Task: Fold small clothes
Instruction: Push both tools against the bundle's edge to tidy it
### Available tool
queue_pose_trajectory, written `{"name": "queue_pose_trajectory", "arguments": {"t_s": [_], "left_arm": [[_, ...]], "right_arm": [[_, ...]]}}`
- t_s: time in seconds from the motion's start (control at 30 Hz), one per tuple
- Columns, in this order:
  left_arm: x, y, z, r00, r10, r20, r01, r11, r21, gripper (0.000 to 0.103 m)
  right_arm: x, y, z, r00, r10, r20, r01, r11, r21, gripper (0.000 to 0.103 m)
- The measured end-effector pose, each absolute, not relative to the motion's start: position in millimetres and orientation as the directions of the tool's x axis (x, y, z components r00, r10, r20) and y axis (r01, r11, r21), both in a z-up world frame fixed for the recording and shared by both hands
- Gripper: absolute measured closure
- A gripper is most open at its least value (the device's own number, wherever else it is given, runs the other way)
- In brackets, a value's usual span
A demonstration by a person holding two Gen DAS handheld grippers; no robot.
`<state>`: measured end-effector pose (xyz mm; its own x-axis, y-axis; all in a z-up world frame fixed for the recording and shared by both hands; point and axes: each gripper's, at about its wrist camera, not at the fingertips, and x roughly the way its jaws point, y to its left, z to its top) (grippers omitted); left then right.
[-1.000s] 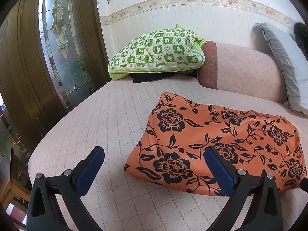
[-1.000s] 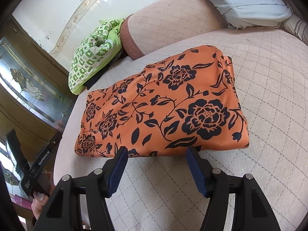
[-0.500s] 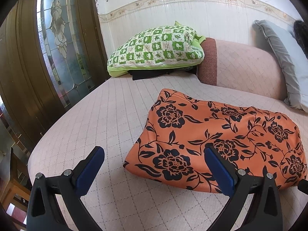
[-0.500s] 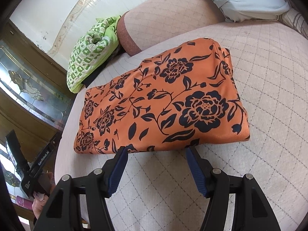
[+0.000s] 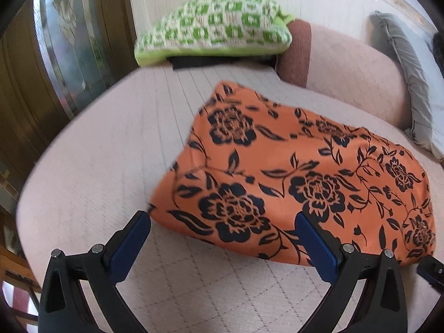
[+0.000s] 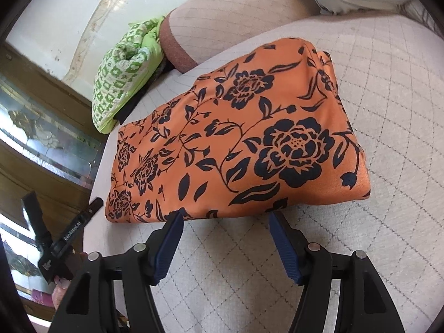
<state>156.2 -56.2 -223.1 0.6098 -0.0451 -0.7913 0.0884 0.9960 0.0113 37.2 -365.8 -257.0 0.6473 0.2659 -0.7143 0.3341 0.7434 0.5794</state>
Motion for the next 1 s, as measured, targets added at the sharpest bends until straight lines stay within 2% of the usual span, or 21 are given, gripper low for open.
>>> {"name": "queue_pose_trajectory", "arguments": {"t_s": [0.13, 0.2, 0.3, 0.43, 0.57, 0.8, 0.9, 1.0], "left_arm": [[171.5, -52.5, -237.3, 0.529, -0.110, -0.841, 0.080, 0.994, -0.079, 0.000], [177.1, -50.2, -239.8, 0.523, -0.103, -0.846, 0.056, 0.995, -0.087, 0.000], [179.9, -54.2, -233.3, 0.570, -0.059, -0.819, 0.040, 0.998, -0.044, 0.000], [177.2, -74.1, -224.1, 0.638, -0.001, -0.770, 0.067, 0.996, 0.054, 0.000], [183.2, -83.3, -229.5, 0.617, -0.010, -0.787, 0.082, 0.995, 0.052, 0.000], [191.6, -86.0, -231.5, 0.631, 0.018, -0.776, 0.066, 0.995, 0.076, 0.000], [190.8, -85.4, -231.0, 0.637, 0.026, -0.770, 0.061, 0.995, 0.084, 0.000], [191.5, -86.0, -230.0, 0.644, 0.028, -0.764, 0.058, 0.995, 0.086, 0.000]], "right_arm": [[41.5, -379.5, -267.9, 0.645, 0.340, -0.685, 0.349, 0.666, 0.659, 0.032], [43.1, -387.3, -274.8, 0.642, 0.351, -0.682, 0.378, 0.628, 0.680, 0.031], [45.7, -398.0, -280.3, 0.648, 0.362, -0.670, 0.407, 0.580, 0.706, 0.031], [51.0, -389.9, -254.4, 0.689, 0.302, -0.659, 0.328, 0.680, 0.655, 0.030], [56.6, -375.1, -236.8, 0.713, 0.268, -0.648, 0.247, 0.769, 0.590, 0.030], [56.5, -397.5, -243.9, 0.712, 0.299, -0.636, 0.269, 0.720, 0.640, 0.030], [56.8, -400.2, -246.2, 0.679, 0.348, -0.646, 0.264, 0.706, 0.657, 0.030], [59.7, -392.8, -246.7, 0.610, 0.488, -0.624, 0.170, 0.689, 0.705, 0.030]]}}
